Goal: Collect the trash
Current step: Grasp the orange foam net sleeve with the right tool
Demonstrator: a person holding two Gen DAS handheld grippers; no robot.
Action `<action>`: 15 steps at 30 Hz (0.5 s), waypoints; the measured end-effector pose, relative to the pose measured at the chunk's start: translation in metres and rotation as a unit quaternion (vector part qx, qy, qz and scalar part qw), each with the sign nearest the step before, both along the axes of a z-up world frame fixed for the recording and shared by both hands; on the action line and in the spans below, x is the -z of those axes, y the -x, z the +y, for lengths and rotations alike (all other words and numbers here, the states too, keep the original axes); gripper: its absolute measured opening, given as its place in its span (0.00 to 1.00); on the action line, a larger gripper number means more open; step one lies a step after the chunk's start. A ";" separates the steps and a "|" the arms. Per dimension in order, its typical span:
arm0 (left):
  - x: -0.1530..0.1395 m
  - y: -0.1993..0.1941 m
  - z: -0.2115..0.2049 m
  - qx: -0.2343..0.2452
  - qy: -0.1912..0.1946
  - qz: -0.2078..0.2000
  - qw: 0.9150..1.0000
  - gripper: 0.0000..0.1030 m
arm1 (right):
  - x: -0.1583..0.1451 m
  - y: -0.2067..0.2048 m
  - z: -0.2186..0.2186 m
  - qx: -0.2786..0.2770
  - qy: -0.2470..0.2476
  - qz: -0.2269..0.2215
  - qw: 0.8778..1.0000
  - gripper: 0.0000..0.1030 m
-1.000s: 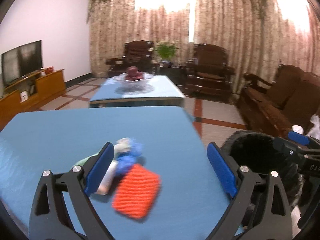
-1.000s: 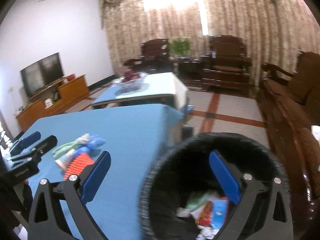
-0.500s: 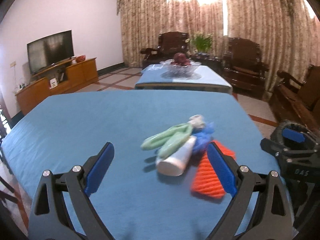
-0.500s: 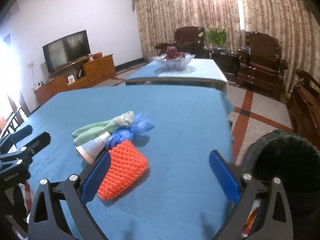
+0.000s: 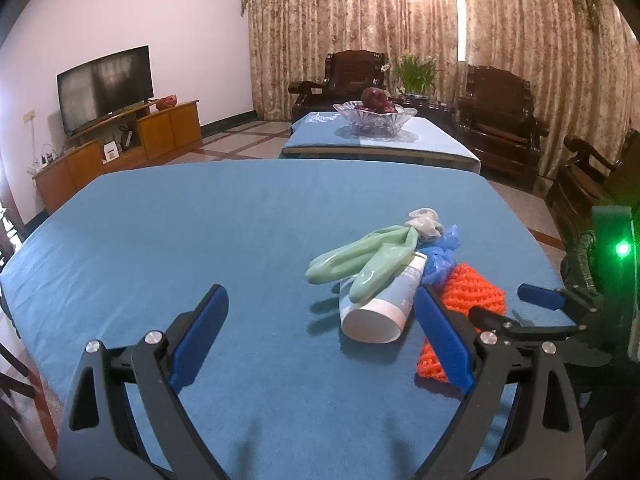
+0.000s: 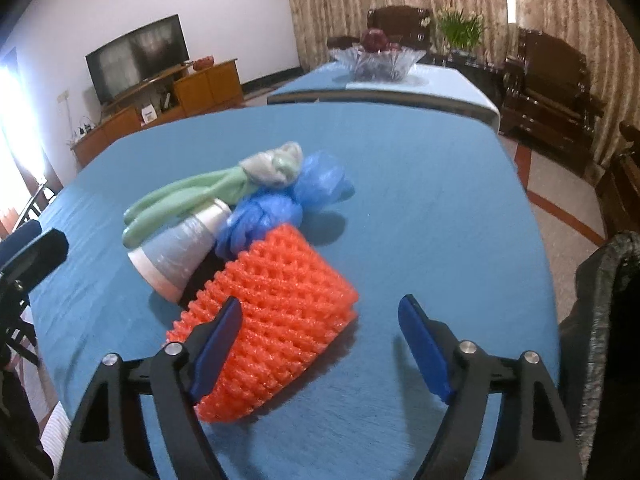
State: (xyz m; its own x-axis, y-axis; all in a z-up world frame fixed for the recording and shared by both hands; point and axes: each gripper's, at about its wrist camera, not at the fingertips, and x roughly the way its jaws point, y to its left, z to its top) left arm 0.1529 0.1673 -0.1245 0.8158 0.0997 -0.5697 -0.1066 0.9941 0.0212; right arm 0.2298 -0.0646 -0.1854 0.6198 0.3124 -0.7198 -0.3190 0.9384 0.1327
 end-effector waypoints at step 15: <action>0.009 -0.018 -0.019 0.014 0.005 0.005 1.000 0.89 | -0.010 0.009 -0.012 -0.036 -0.063 0.008 0.997 0.15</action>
State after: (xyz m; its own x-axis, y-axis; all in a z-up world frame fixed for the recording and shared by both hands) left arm 0.1713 0.1484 -0.1330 0.8119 0.0705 -0.5795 -0.0784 0.9969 0.0114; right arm 0.2206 -0.0763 -0.1759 0.5816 0.4441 -0.6815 -0.3812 0.8889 0.2539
